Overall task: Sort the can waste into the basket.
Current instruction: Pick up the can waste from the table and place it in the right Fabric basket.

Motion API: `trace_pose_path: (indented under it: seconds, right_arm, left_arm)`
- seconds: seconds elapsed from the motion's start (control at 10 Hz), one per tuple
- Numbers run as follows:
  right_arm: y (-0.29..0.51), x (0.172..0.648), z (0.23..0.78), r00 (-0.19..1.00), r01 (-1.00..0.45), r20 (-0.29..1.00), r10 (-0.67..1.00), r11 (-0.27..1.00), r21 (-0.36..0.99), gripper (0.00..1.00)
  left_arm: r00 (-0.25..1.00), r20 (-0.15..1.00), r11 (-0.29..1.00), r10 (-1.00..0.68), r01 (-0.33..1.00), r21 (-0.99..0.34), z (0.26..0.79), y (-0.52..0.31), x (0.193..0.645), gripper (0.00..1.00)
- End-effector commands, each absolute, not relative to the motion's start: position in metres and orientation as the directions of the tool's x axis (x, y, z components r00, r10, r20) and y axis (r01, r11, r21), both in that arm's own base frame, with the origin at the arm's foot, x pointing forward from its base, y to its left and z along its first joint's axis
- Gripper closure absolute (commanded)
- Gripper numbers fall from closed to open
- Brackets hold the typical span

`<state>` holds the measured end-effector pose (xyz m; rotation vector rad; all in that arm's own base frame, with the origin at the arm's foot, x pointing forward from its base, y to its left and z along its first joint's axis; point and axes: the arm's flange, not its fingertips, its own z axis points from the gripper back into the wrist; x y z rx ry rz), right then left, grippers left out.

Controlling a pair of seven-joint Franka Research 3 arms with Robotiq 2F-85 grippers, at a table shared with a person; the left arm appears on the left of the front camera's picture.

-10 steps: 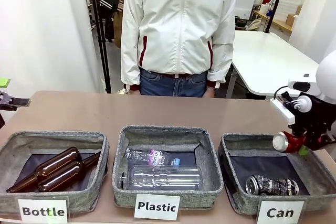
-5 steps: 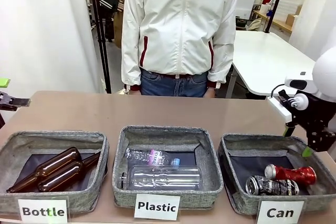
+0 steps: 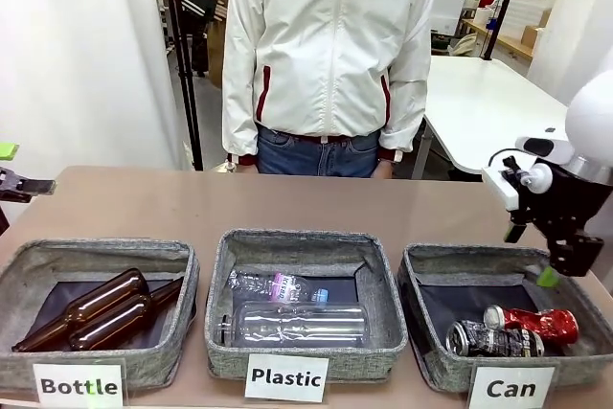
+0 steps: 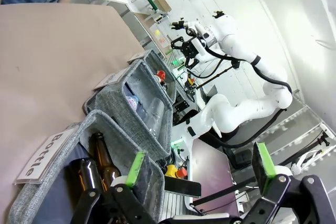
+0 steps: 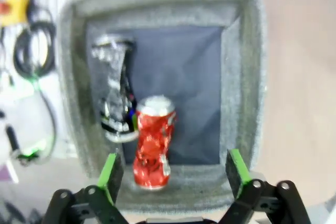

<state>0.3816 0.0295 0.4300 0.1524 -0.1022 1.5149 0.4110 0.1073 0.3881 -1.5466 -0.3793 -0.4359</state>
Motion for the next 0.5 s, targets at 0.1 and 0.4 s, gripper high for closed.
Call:
trace_pose_path:
  seconds: [0.1,0.4]
  right_arm:
    - [0.006,0.426,0.467,0.597,-0.783,0.68,0.426,0.495,0.378,0.0]
    - [-0.056,0.44,0.458,0.696,-0.653,0.709,-0.113,0.312,0.69,0.0]
  left_arm:
    - [0.87,0.491,-0.02,-0.042,0.49,-0.871,0.389,0.108,0.408,0.0]
    - [0.87,0.491,-0.02,-0.042,0.49,-0.871,0.389,0.108,0.408,0.0]
